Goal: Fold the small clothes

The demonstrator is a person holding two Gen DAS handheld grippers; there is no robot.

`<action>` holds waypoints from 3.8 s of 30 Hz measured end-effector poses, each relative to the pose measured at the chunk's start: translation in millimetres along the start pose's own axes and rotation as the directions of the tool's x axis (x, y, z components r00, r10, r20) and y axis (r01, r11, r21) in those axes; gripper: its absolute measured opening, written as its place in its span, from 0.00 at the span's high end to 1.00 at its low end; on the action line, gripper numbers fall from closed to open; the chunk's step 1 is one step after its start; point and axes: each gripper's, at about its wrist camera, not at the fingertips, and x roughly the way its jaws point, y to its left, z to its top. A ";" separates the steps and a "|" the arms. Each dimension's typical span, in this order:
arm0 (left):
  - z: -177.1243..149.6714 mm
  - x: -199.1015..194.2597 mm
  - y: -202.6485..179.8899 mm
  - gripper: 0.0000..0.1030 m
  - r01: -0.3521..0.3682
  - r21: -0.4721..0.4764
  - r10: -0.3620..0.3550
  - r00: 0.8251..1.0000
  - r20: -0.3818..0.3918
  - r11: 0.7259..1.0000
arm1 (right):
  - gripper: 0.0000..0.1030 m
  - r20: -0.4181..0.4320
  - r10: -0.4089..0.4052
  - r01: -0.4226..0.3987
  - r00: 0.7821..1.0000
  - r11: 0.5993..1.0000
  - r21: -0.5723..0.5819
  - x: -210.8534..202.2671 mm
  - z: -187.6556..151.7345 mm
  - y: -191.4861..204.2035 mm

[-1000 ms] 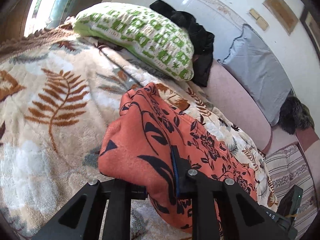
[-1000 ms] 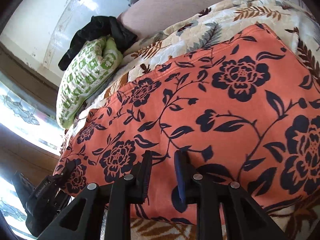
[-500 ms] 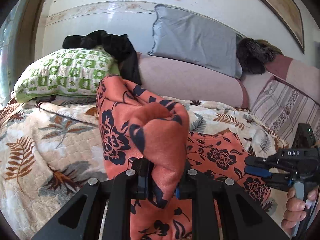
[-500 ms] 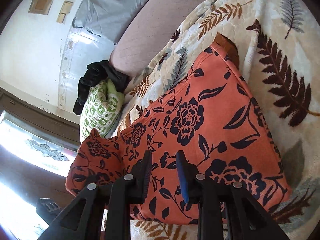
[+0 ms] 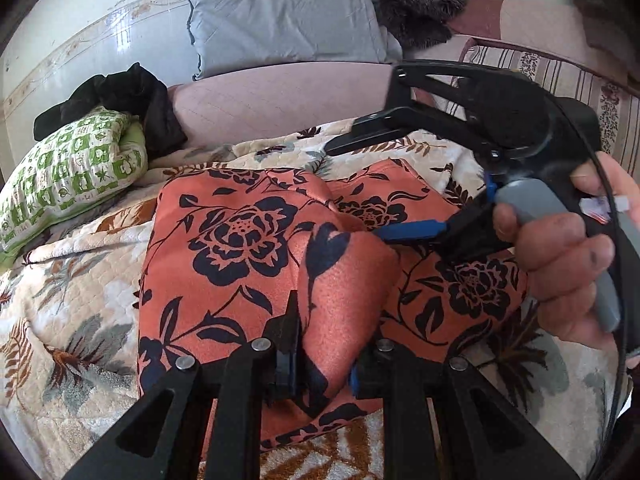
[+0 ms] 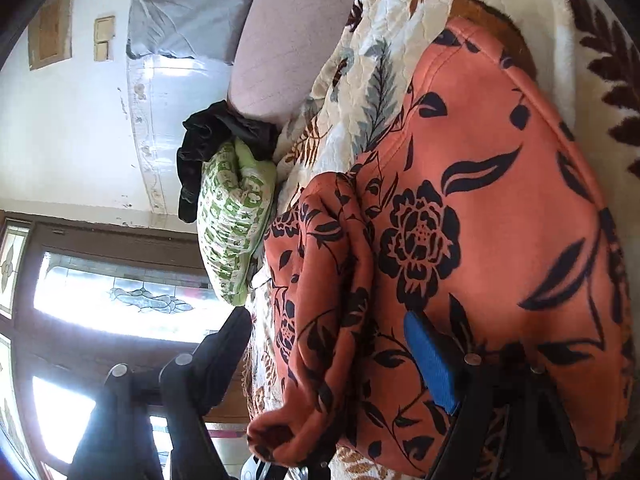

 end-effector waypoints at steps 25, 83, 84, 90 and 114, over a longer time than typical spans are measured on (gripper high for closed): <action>39.9 -13.7 -72.3 0.82 0.227 0.092 -0.233 0.970 0.066 0.970 | 0.81 0.224 -0.126 0.193 0.966 0.932 -0.308 -45.1 27.0 45.3; 12.5 -4.7 19.3 0.37 -0.042 0.077 0.059 0.970 -0.237 0.996 | 0.76 0.288 -0.557 0.619 0.779 0.757 -0.208 -10.2 44.6 24.7; 12.6 -4.4 19.5 0.37 -0.042 0.076 0.059 0.970 -0.238 0.996 | 0.76 0.300 -0.559 0.626 0.773 0.748 -0.219 -9.1 43.8 25.7; 11.8 -5.4 20.5 0.36 -0.046 0.074 0.062 0.969 -0.238 0.996 | 0.76 0.309 -0.551 0.623 0.775 0.750 -0.223 -11.4 42.4 28.4; 12.4 -3.9 23.5 0.35 -0.031 0.073 0.047 0.969 -0.243 0.997 | 0.76 0.215 -0.500 0.544 0.839 0.761 -0.352 50.4 37.0 57.8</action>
